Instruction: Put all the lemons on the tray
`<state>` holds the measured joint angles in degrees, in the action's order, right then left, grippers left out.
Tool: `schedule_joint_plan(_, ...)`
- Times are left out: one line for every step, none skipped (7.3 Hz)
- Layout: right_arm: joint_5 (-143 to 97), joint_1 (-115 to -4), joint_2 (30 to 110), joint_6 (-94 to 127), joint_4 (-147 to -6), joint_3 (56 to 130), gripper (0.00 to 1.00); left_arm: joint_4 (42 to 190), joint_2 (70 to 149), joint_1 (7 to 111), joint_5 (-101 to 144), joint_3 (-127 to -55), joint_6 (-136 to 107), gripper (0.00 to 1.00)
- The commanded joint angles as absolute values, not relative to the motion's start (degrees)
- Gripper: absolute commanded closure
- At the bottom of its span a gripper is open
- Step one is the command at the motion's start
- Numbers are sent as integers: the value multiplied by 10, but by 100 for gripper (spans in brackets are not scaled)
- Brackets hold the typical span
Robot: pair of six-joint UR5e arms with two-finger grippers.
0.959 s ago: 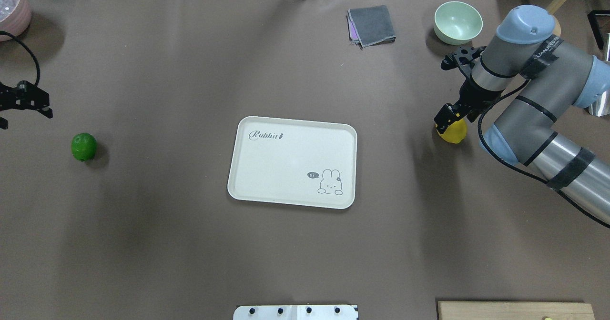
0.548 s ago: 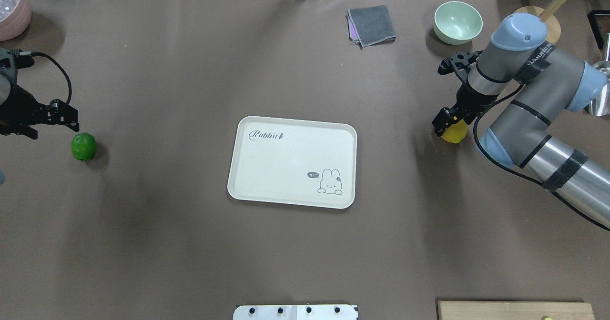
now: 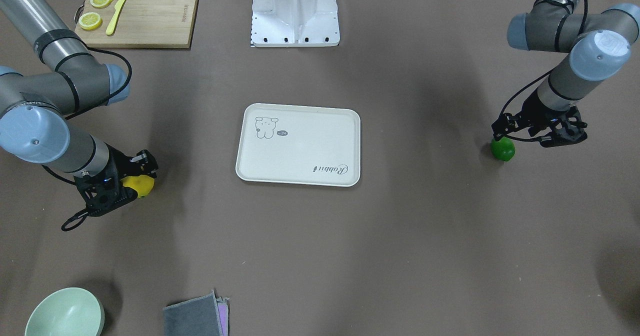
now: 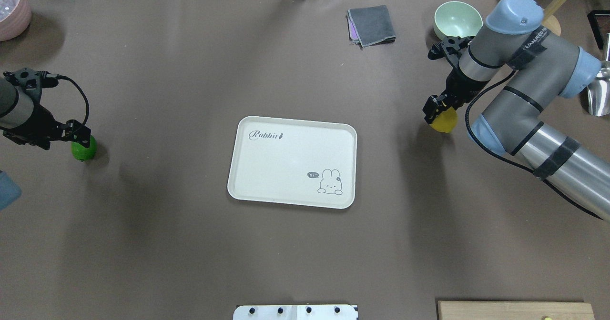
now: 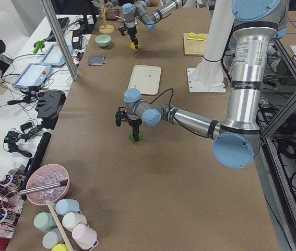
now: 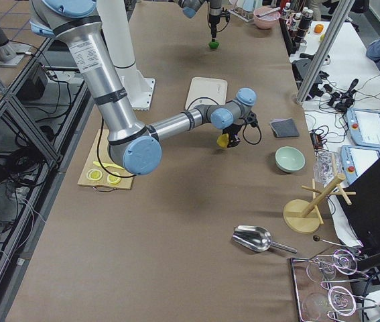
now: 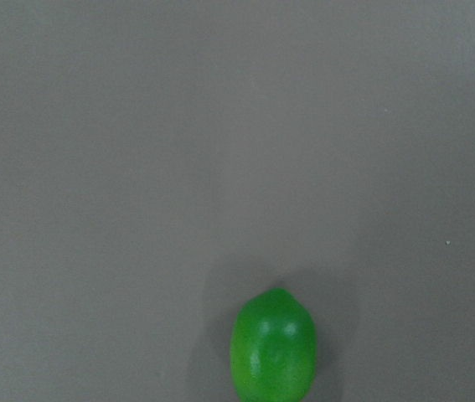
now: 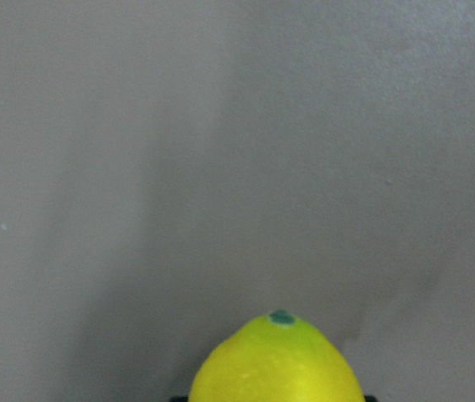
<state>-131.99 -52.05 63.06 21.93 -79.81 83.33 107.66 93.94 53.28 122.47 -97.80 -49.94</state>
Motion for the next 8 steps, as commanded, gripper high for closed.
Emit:
schedule_joint_plan(-1325,-494,572,214,-792,847,81,1093,946,527,1222,-955,-497,3)
schedule_joint_plan(-1325,-479,550,207,-788,847,82,1093,946,527,1225,-948,-497,3)
schedule_joint_plan(-1325,-462,531,202,-768,840,82,1112,950,527,1227,-934,-497,3)
schedule_joint_plan(-1318,-434,524,202,-739,834,82,1140,951,527,1228,-915,-497,3)
schedule_joint_plan(-1302,-406,523,200,-718,831,82,1154,953,527,1229,-902,-497,3)
schedule_joint_plan(-1293,-390,522,191,-708,827,82,1151,959,527,1247,-902,-498,3)
schedule_joint_plan(-1292,-380,522,191,-707,825,80,1146,964,527,1276,-902,-497,18)
schedule_joint_plan(-1284,-368,522,191,-706,823,74,1147,963,528,1280,-908,-497,40)
